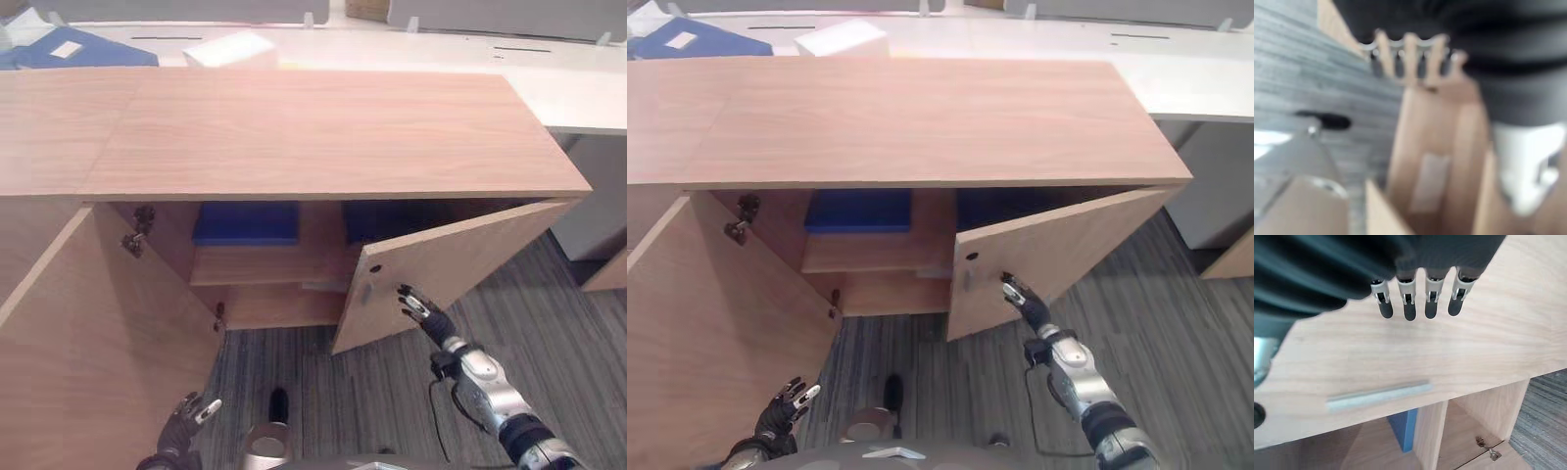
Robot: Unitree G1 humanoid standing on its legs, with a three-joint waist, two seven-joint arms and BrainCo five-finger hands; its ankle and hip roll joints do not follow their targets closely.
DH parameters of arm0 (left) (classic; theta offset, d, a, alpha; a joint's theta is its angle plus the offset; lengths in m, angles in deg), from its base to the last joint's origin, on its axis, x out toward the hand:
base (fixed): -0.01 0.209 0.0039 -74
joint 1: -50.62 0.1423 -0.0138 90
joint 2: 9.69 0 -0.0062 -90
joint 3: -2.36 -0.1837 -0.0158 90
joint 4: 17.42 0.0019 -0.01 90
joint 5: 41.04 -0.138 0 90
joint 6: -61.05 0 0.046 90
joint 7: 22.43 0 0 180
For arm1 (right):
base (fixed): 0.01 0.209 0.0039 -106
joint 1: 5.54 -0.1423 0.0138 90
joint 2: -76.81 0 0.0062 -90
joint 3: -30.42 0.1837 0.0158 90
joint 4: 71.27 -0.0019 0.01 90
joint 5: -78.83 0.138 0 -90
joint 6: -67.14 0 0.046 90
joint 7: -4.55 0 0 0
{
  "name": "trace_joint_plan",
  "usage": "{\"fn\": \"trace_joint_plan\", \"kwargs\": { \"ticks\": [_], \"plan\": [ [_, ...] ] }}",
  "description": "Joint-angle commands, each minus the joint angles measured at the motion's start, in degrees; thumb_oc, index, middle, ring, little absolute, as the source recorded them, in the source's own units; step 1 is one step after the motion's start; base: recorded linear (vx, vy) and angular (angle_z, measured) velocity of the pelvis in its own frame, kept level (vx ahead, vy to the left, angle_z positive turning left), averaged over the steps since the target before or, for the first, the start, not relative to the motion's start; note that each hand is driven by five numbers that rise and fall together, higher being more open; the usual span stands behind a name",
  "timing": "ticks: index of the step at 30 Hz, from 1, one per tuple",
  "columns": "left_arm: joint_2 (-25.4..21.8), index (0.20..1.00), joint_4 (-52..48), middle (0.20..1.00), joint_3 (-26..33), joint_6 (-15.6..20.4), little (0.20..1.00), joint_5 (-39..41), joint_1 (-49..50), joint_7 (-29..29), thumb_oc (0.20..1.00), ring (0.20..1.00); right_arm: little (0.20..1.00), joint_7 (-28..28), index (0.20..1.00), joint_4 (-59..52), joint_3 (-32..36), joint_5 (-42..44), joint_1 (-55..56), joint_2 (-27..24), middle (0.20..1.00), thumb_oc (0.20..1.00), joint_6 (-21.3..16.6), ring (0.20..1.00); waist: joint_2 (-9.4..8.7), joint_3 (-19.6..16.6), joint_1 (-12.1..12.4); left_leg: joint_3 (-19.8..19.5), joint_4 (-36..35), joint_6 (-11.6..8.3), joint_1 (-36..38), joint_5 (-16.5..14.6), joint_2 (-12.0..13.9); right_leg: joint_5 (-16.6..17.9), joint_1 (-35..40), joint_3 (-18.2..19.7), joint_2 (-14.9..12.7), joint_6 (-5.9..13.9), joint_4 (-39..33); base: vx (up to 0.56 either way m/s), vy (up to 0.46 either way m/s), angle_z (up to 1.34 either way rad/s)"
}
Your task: Put the empty folder in the office cabinet
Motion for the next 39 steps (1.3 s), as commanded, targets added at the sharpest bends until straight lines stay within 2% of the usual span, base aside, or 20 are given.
{"fn": "trace_joint_plan", "kwargs": {
  "ticks": [1, 5, 7, 10, 12, 16, 17, 19, 21, 23, 25, 28, 33, 39],
  "plan": [
    [-0.9, 1.000, 1.0, 1.000, -3.5, 6.9, 1.000, -1.8, -3.3, -7.0, 1.000, 1.000, 1.000, -7.0, 1.000, 2.8, 1.0, 4.2, -6.0, -1.4, 1.000, 1.000, -0.4, 1.000, 3.47, 0.3, 2.6, 2.7, -0.3, -1.11, 6.5, -10.3, 0.3, -4.4, -2.1, 1.5, 3.9, -2.43, 1.5, -0.01, 0.039, 0.08],
    [-1.5, 1.000, 1.2, 1.000, -2.5, 10.9, 1.000, -2.3, -4.7, -16.3, 1.000, 1.000, 1.000, -9.9, 1.000, 7.6, 2.5, 3.6, -7.1, -0.7, 1.000, 1.000, -0.3, 1.000, 3.57, 0.2, 2.7, -0.3, -0.5, -0.56, 6.2, -10.4, -0.1, -5.4, -2.2, 4.2, 4.1, -2.83, 2.7, -0.03, -0.036, 0.10],
    [-2.1, 1.000, 0.7, 1.000, -1.4, 12.1, 1.000, -3.7, -5.8, -20.0, 1.000, 1.000, 1.000, -10.7, 1.000, 9.3, 3.5, 3.8, -5.9, -1.0, 1.000, 1.000, 1.1, 1.000, 3.49, 0.4, 2.1, -3.8, -0.5, 0.15, 5.0, -9.4, -0.7, -5.5, -3.0, 7.3, 5.0, -3.91, 3.3, -0.11, -0.146, 0.47],
    [-2.7, 1.000, -2.0, 1.000, 0.3, 13.3, 1.000, -5.2, -5.4, -22.5, 1.000, 1.000, 1.000, -10.1, 1.000, 11.1, 4.6, 4.6, -2.8, -1.2, 1.000, 1.000, 2.7, 1.000, 3.39, 0.9, 2.3, -6.6, -0.5, -0.50, 4.5, -8.6, -0.6, -5.8, -2.4, 8.0, 6.2, -4.78, 2.9, -0.10, -0.205, 1.34],
    [-3.1, 1.000, -4.4, 1.000, 1.1, 12.9, 1.000, -6.6, -4.4, -22.6, 1.000, 1.000, 1.000, -10.1, 1.000, 11.0, 5.1, 3.8, -0.8, -1.1, 1.000, 1.000, 2.7, 1.000, 3.65, 1.3, 2.6, -7.3, -0.5, -1.49, 3.4, -7.3, -0.1, -5.8, -2.3, 7.4, 7.0, -5.37, 2.5, -0.16, -0.173, 0.93],
    [-2.6, 1.000, -6.8, 1.000, 2.2, 12.8, 1.000, -8.3, -3.0, -24.1, 1.000, 1.000, 1.000, -11.6, 1.000, 10.0, 4.9, 1.8, 1.9, -0.8, 1.000, 1.000, 4.6, 1.000, 4.58, 2.8, 3.1, -6.2, -0.5, -3.87, 0.7, -4.1, 1.3, -5.6, -1.6, 6.5, 7.7, -5.97, 1.5, -0.15, -0.084, 0.49],
    [-2.3, 1.000, -7.6, 1.000, 2.9, 13.6, 1.000, -9.2, -2.5, -26.0, 1.000, 1.000, 1.000, -12.6, 1.000, 9.6, 4.8, 0.9, 3.0, -0.7, 1.000, 1.000, 5.4, 1.000, 5.06, 3.4, 3.1, -4.8, -0.5, -4.61, -0.6, -2.6, 2.2, -5.6, -1.6, 5.9, 7.7, -6.11, 1.6, -0.18, -0.040, 0.15],
    [-2.0, 1.000, -8.2, 1.000, 3.9, 14.8, 1.000, -10.1, -2.0, -29.1, 1.000, 1.000, 1.000, -12.9, 1.000, 9.3, 4.9, 0.3, 4.2, -0.7, 1.000, 1.000, 5.7, 1.000, 5.44, 3.9, 2.9, -2.7, 0.1, -5.13, -1.5, -1.6, 3.1, -5.5, -1.5, 4.8, 7.4, -6.02, 1.8, -0.14, -0.055, 0.12],
    [-1.7, 1.000, -8.2, 1.000, 6.0, 16.6, 1.000, -11.9, -1.8, -34.3, 1.000, 1.000, 1.000, -12.9, 1.000, 9.1, 5.1, -0.2, 6.1, -0.5, 1.000, 1.000, 5.0, 1.000, 5.30, 4.0, 2.2, 0.4, 0.5, -6.21, -0.6, -1.9, 4.4, -6.6, -1.0, 3.6, 7.0, -5.71, 2.3, -0.08, -0.059, 0.22],
    [-1.7, 1.000, -8.2, 1.000, 6.3, 16.7, 1.000, -12.2, -1.8, -35.2, 1.000, 1.000, 1.000, -12.9, 1.000, 9.1, 5.1, -0.4, 6.2, -0.5, 1.000, 1.000, 4.9, 1.000, 5.30, 4.1, 2.1, 0.6, 0.7, -6.23, -0.5, -2.0, 4.5, -6.7, -1.1, 3.4, 6.9, -5.72, 2.4, -0.07, -0.006, 0.07],
    [-2.2, 1.000, -7.9, 1.000, 8.8, 18.0, 1.000, -13.2, -1.8, -39.2, 1.000, 1.000, 1.000, -13.3, 1.000, 9.9, 4.8, -0.5, 7.0, -0.8, 1.000, 1.000, 4.5, 1.000, 5.11, 3.9, 1.5, 0.7, 1.2, -5.79, 1.0, -3.4, 4.1, -7.0, -1.5, 3.6, 6.7, -5.77, 2.8, -0.07, 0.034, 0.23],
    [-2.6, 1.000, -7.9, 1.000, 9.6, 18.1, 1.000, -13.5, -1.9, -39.9, 1.000, 1.000, 1.000, -13.4, 1.000, 10.2, 4.8, -0.3, 7.3, -1.0, 1.000, 1.000, 4.2, 1.000, 5.13, 3.6, 1.4, 0.5, 0.4, -5.95, 1.3, -3.2, 4.0, -6.9, -1.4, 4.0, 6.9, -5.72, 2.6, 0.00, 0.045, -0.07],
    [-5.7, 1.000, -4.9, 1.000, 14.8, 17.4, 1.000, -12.9, -3.4, -41.6, 1.000, 1.000, 1.000, -11.4, 1.000, 11.1, 6.2, -2.1, 10.2, -2.7, 1.000, 1.000, 2.9, 1.000, 4.96, 3.5, -0.7, 1.3, 1.1, -6.29, 1.0, -2.8, 5.3, -7.6, -1.4, 6.4, 7.2, -5.84, 3.1, 0.02, 0.116, -0.04],
    [-10.7, 1.000, -1.1, 1.000, 19.9, 18.1, 1.000, -8.3, -4.7, -36.5, 1.000, 1.000, 1.000, -9.5, 1.000, 11.8, 7.8, -1.9, 13.7, -5.1, 1.000, 1.000, 2.0, 1.000, 3.66, 3.4, -3.1, 2.5, 1.7, -5.64, 2.3, -4.6, 5.8, -8.3, -1.5, 8.8, 7.9, -6.11, 3.1, 0.06, 0.100, -0.17]
  ]
}}
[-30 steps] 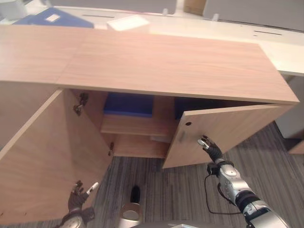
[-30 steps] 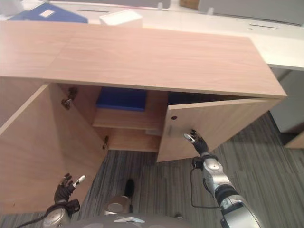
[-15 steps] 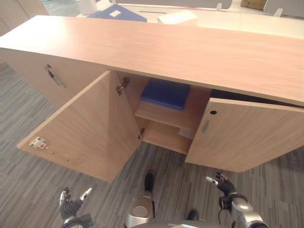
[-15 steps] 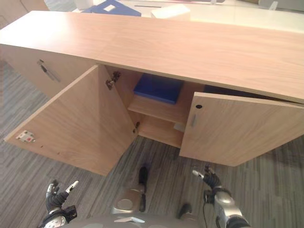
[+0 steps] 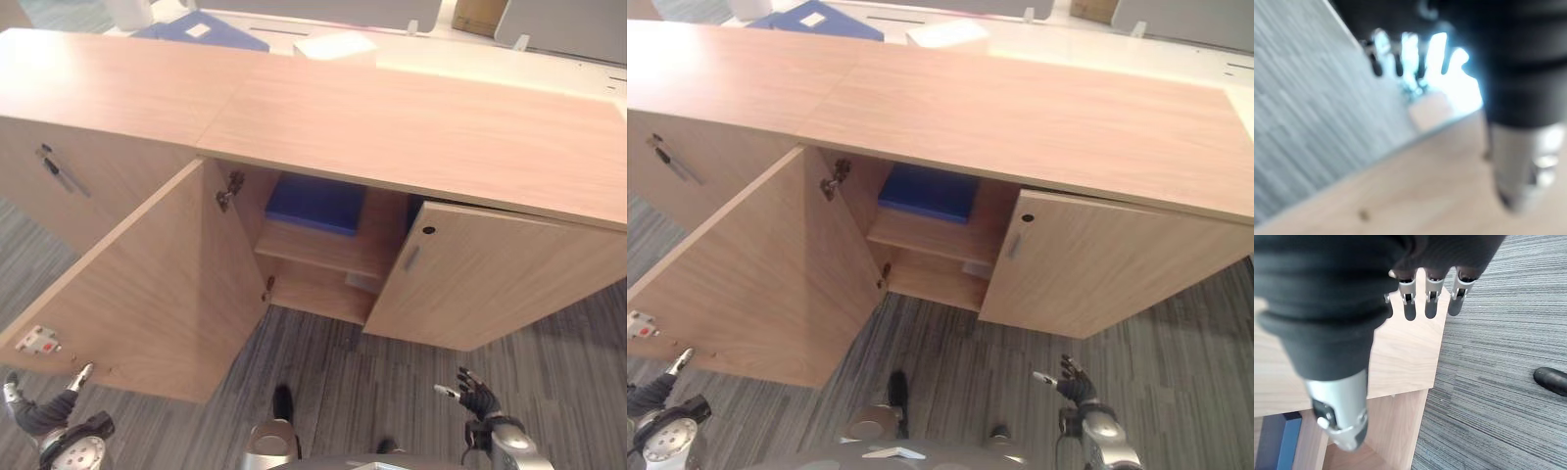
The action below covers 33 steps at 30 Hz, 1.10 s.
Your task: Put the empty folder in the office cabinet
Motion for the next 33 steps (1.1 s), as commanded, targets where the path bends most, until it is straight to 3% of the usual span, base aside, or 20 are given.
{"fn": "trace_joint_plan", "kwargs": {
  "ticks": [1, 4, 7, 8, 11, 13, 20, 30, 33],
  "plan": [
    [-2.8, 1.000, -0.3, 1.000, 1.0, 3.0, 1.000, 4.5, -1.7, 4.1, 1.000, 1.000, 1.000, 1.5, 1.000, -0.5, 2.6, -0.6, -1.9, -3.8, 1.000, 1.000, -2.6, 1.000, -0.05, 1.3, -0.6, -1.6, 1.7, -3.49, 0.8, -6.2, 3.9, -6.1, -2.2, 0.2, 5.5, -5.01, 3.6, 0.06, 0.101, -0.13],
    [-4.1, 1.000, 0.0, 1.000, 0.9, 1.6, 1.000, 4.8, -2.4, 7.4, 1.000, 1.000, 1.000, 1.9, 1.000, -0.1, 2.8, -0.3, -1.5, -4.3, 1.000, 1.000, -2.8, 1.000, -0.35, 1.5, -1.2, -1.4, 1.8, -3.28, 1.0, -6.7, 4.0, -6.1, -2.8, 0.8, 5.8, -5.03, 3.8, 0.01, 0.029, -0.10],
    [-5.5, 1.000, 0.3, 1.000, -1.5, -2.3, 1.000, 6.4, -4.3, 15.5, 1.000, 1.000, 1.000, 2.2, 1.000, 0.4, 3.0, 0.9, -1.2, -4.8, 1.000, 1.000, -3.7, 1.000, -0.85, 1.7, -2.1, -1.3, 1.6, -2.74, 1.6, -7.7, 3.9, -6.0, -3.8, 1.9, 6.3, -4.93, 4.0, -0.01, -0.011, -0.13],
    [-5.1, 1.000, 0.4, 1.000, -3.2, -4.0, 1.000, 7.1, -4.9, 18.9, 1.000, 1.000, 1.000, 2.2, 1.000, 0.4, 3.2, 1.4, -1.3, -4.8, 1.000, 1.000, -4.1, 1.000, -0.91, 1.6, -2.6, -1.4, 1.4, -2.47, 2.1, -8.1, 3.7, -5.9, -4.1, 2.4, 6.4, -4.86, 4.0, 0.00, -0.018, -0.05],
    [-4.7, 1.000, 0.8, 1.000, -4.5, -4.6, 1.000, 6.8, -5.2, 21.0, 1.000, 1.000, 1.000, 2.3, 1.000, 0.5, 3.3, 1.7, -1.4, -4.7, 1.000, 1.000, -4.4, 1.000, -0.90, 1.5, -2.9, -1.4, 1.2, -2.34, 2.4, -8.3, 3.5, -5.8, -4.3, 2.7, 6.5, -4.80, 3.9, -0.02, -0.006, 0.00],
    [-1.1, 1.000, 1.3, 1.000, -10.8, -6.0, 1.000, 6.3, -5.8, 27.3, 1.000, 1.000, 1.000, 2.6, 1.000, -0.4, 4.2, 1.9, -1.8, -4.5, 1.000, 1.000, -4.3, 1.000, -0.51, 1.1, -4.3, -0.7, 1.0, -1.71, 2.9, -8.0, 3.2, -4.5, -4.9, 3.3, 6.6, -4.95, 3.6, -0.05, -0.030, -0.01],
    [5.9, 1.000, 1.0, 1.000, -18.3, -6.7, 1.000, 7.4, -5.1, 31.0, 1.000, 1.000, 1.000, 1.2, 1.000, -1.6, 4.8, -1.2, -1.9, -3.0, 1.000, 1.000, -2.0, 1.000, 0.49, 0.5, -6.4, 0.4, 1.4, -2.22, 3.5, -7.8, 3.4, -4.3, -4.1, 4.4, 6.1, -5.03, 3.0, 0.00, -0.045, -0.09],
    [9.3, 1.000, 0.5, 1.000, -23.0, -7.2, 1.000, 8.6, -6.1, 34.0, 1.000, 1.000, 1.000, -1.8, 1.000, 0.0, 3.4, -2.8, -1.8, -1.3, 1.000, 1.000, -1.7, 1.000, 0.63, -0.1, -7.9, 0.8, 4.3, -2.63, 3.0, -7.9, 4.1, -4.0, -3.8, 5.5, 6.1, -5.28, 3.1, -0.02, -0.090, -0.24],
    [9.8, 1.000, 0.8, 1.000, -23.6, -6.6, 1.000, 10.6, -7.4, 33.7, 1.000, 1.000, 1.000, -2.6, 1.000, 1.1, 2.7, -3.3, -1.7, -0.8, 1.000, 1.000, -2.3, 1.000, 0.45, -0.5, -8.2, -0.9, 5.1, -2.12, 3.1, -9.0, 3.2, -3.8, -3.8, 7.3, 6.3, -5.19, 2.9, 0.02, -0.058, -0.29]
  ]
}}
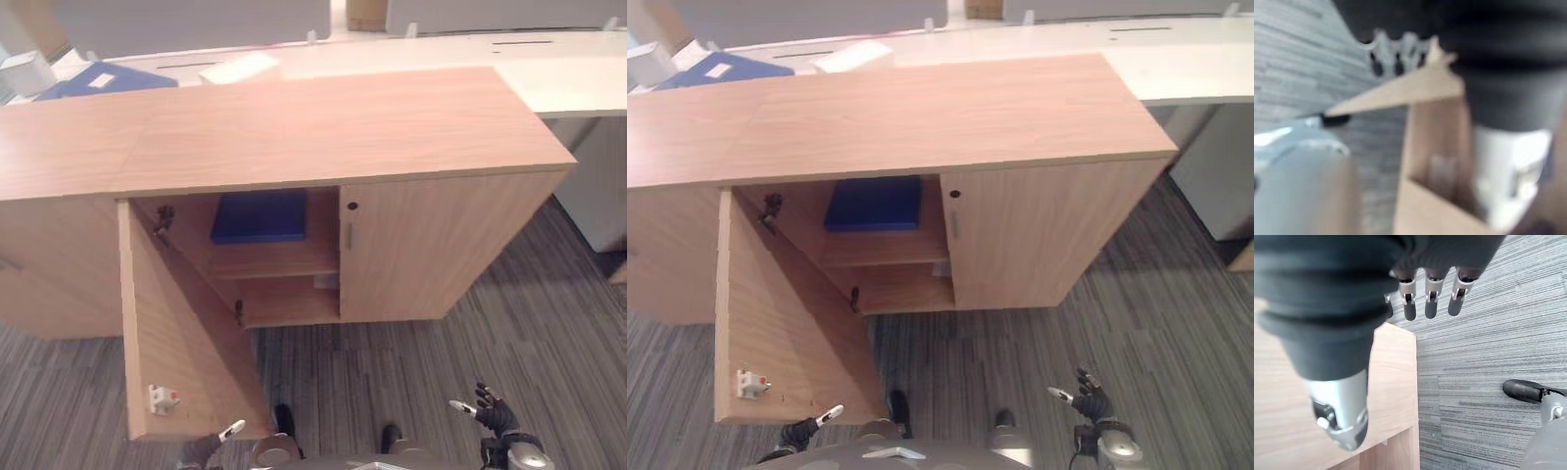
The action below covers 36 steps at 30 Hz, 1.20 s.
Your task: Put the empty folder in the office cabinet
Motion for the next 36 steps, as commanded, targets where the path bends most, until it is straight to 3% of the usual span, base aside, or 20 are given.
{"fn": "trace_joint_plan", "kwargs": {
  "ticks": [1, 9, 19, 26, 36],
  "plan": [
    [-3.6, 1.000, -1.5, 1.000, 2.1, 4.2, 1.000, 1.5, -12.3, 0.7, 1.000, 1.000, 1.000, -1.6, 1.000, 0.9, -1.0, -0.8, -4.9, -0.2, 1.000, 1.000, -1.7, 1.000, -3.10, 0.8, -0.4, -3.4, 5.1, 0.60, 1.5, -8.4, -1.8, -5.0, 0.6, -1.0, 2.2, -3.20, 1.9, 0.02, -0.020, -0.27],
    [-3.9, 1.000, -0.1, 1.000, 2.3, 3.2, 1.000, 1.8, -19.3, -5.7, 1.000, 1.000, 1.000, -0.7, 1.000, 1.6, -1.2, -2.3, -3.6, -0.2, 1.000, 1.000, -1.1, 1.000, -3.39, -0.8, -3.4, -2.2, 4.9, 1.05, 2.9, -9.3, -1.6, -4.7, 1.0, 2.1, 2.6, -2.89, 1.3, 0.07, 0.038, -0.35],
    [-6.0, 1.000, 3.4, 1.000, 2.4, -0.2, 1.000, 4.2, -29.6, -9.0, 1.000, 1.000, 1.000, 0.2, 1.000, 0.0, -3.5, -4.1, -2.2, -1.0, 1.000, 1.000, 0.1, 1.000, -3.61, -2.4, -7.5, 0.9, 2.1, 1.43, 5.9, -9.1, -1.5, -4.3, 1.6, 3.8, 2.8, -2.14, 0.3, 0.09, 0.068, -0.15],
    [-7.3, 1.000, 7.8, 1.000, 3.6, -3.4, 1.000, 7.3, -36.2, -14.5, 1.000, 1.000, 1.000, -0.6, 1.000, -0.2, -5.2, -5.1, -1.5, -0.9, 1.000, 1.000, -0.5, 1.000, -3.67, -3.1, -9.9, 2.5, 0.5, 1.78, 7.2, -9.2, -2.2, -3.7, 1.4, 5.2, 3.1, -1.63, -0.4, 0.06, 0.054, -0.09],
    [-7.8, 1.000, 10.6, 1.000, 3.6, -7.3, 1.000, 7.3, -36.5, -14.5, 1.000, 1.000, 1.000, -0.5, 1.000, 0.9, -4.8, -7.6, -1.5, -1.0, 1.000, 1.000, -1.2, 1.000, -3.37, -3.3, -10.0, 2.6, 0.6, 2.31, 8.3, -10.0, -3.0, -3.5, 1.8, 5.0, 2.6, -1.18, -0.4, 0.02, 0.035, -0.04]
  ]
}}
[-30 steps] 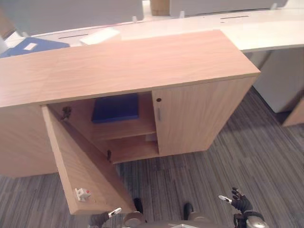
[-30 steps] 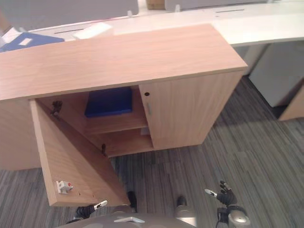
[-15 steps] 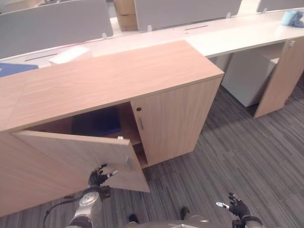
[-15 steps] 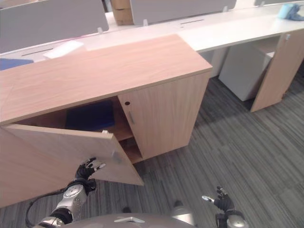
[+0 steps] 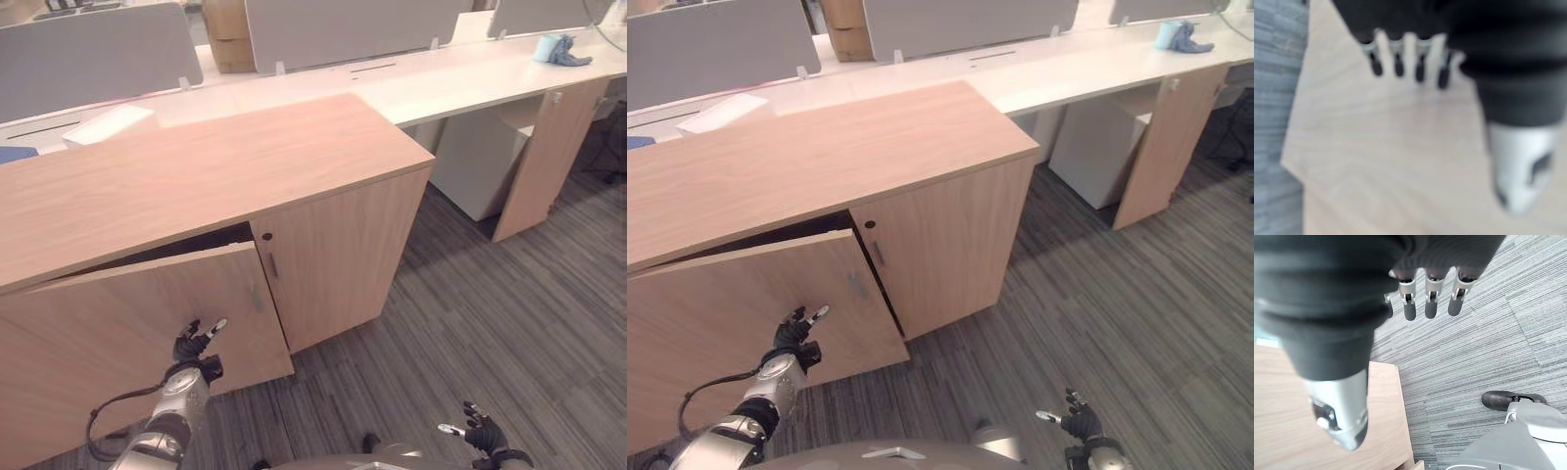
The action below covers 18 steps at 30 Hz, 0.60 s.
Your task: Put the empty folder in the office cabinet
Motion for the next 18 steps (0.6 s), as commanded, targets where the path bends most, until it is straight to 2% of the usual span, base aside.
{"fn": "trace_joint_plan", "kwargs": {
  "ticks": [1, 4, 7, 9, 11, 12, 14, 17, 18],
  "plan": [
    [-2.2, 1.000, 4.3, 1.000, 2.0, 0.9, 1.000, -0.1, -8.9, 1.5, 1.000, 1.000, 1.000, -0.1, 1.000, 1.5, -0.2, -2.3, -3.8, -1.6, 1.000, 1.000, -2.1, 1.000, 1.00, 0.7, -0.7, -0.7, 1.2, 2.07, 1.3, -6.6, -1.9, -5.1, 0.6, -4.0, 2.4, -1.26, 0.6, 0.03, 0.052, 0.01],
    [-1.3, 1.000, 4.6, 1.000, 1.7, -0.5, 1.000, -1.1, -7.2, 4.9, 1.000, 1.000, 1.000, 0.2, 1.000, 2.0, -0.2, -2.4, -4.3, -1.3, 1.000, 1.000, -2.2, 1.000, 1.07, 0.6, 0.1, -1.3, 1.2, 2.27, 1.4, -7.0, -2.3, -5.1, 0.6, -4.5, 2.1, -1.13, 0.7, 0.01, 0.061, 0.02],
    [2.1, 1.000, 3.3, 1.000, -0.2, -3.7, 1.000, -3.5, -0.6, 7.7, 1.000, 1.000, 1.000, 1.0, 1.000, 1.5, 0.1, -2.6, -5.8, -0.5, 1.000, 1.000, 0.3, 1.000, 1.27, 1.4, 2.5, -3.3, 0.7, 2.93, 1.2, -7.6, -3.5, -5.1, 0.3, -5.7, 1.3, -0.79, 1.1, -0.03, 0.120, 0.05],
    [2.6, 1.000, 3.7, 1.000, -0.6, -4.6, 1.000, -3.4, 1.3, 8.1, 1.000, 1.000, 1.000, 1.0, 1.000, 1.6, 0.0, -2.6, -6.1, -0.2, 1.000, 1.000, 0.8, 1.000, 1.25, 1.5, 3.1, -3.9, 0.6, 3.12, 1.1, -7.7, -3.7, -5.1, 0.2, -6.0, 1.1, -0.71, 1.3, -0.02, 0.082, 0.22],
    [3.6, 1.000, 6.1, 1.000, -0.5, -5.5, 1.000, -2.5, 7.0, 10.0, 1.000, 1.000, 1.000, 1.2, 1.000, 3.5, -0.2, -3.3, -7.2, 1.3, 1.000, 1.000, 1.3, 1.000, 1.12, 1.7, 5.0, -5.4, 0.1, 3.76, 0.6, -8.0, -4.6, -5.3, 0.0, -6.8, 0.6, -0.49, 1.6, -0.03, 0.082, 0.24],
    [3.6, 1.000, 6.1, 1.000, -0.5, -5.5, 1.000, -2.5, 7.0, 10.0, 1.000, 1.000, 1.000, 1.2, 1.000, 3.5, -0.2, -3.3, -7.2, 1.3, 1.000, 1.000, 1.3, 1.000, 1.12, 1.7, 5.0, -5.4, 0.1, 3.76, 0.6, -8.0, -4.6, -5.3, 0.0, -6.8, 0.6, -0.49, 1.6, -0.02, 0.068, 0.19],
    [5.0, 1.000, 8.8, 1.000, -0.1, -7.9, 1.000, -6.1, 10.9, 11.4, 1.000, 1.000, 1.000, 1.3, 1.000, 6.6, -0.1, -4.7, -8.0, 3.0, 1.000, 1.000, 1.6, 1.000, 0.95, 1.7, 6.8, -6.9, 0.0, 4.41, 0.2, -8.4, -5.5, -5.3, 0.1, -7.9, 0.1, -0.23, 1.9, -0.02, 0.083, 0.31],
    [5.8, 1.000, 10.6, 1.000, 0.1, -8.2, 1.000, -7.3, 12.8, 13.7, 1.000, 1.000, 1.000, 1.4, 1.000, 9.6, 0.2, -5.5, -8.7, 4.3, 1.000, 1.000, 2.1, 1.000, 0.79, 1.6, 8.3, -7.8, 0.1, 5.01, -0.2, -8.9, -6.2, -5.3, 0.1, -8.9, -0.5, 0.01, 2.1, -0.02, 0.067, 0.29],
    [6.3, 1.000, 11.5, 1.000, -0.1, -9.2, 1.000, -7.3, 14.0, 14.1, 1.000, 1.000, 1.000, 0.9, 1.000, 12.2, 0.8, -5.1, -9.6, 5.2, 1.000, 1.000, 2.3, 1.000, 0.69, 1.6, 9.7, -8.6, 0.3, 5.57, -0.5, -9.3, -6.9, -5.3, 0.2, -9.9, -1.1, 0.32, 2.3, -0.02, 0.120, 0.36]
  ]
}}
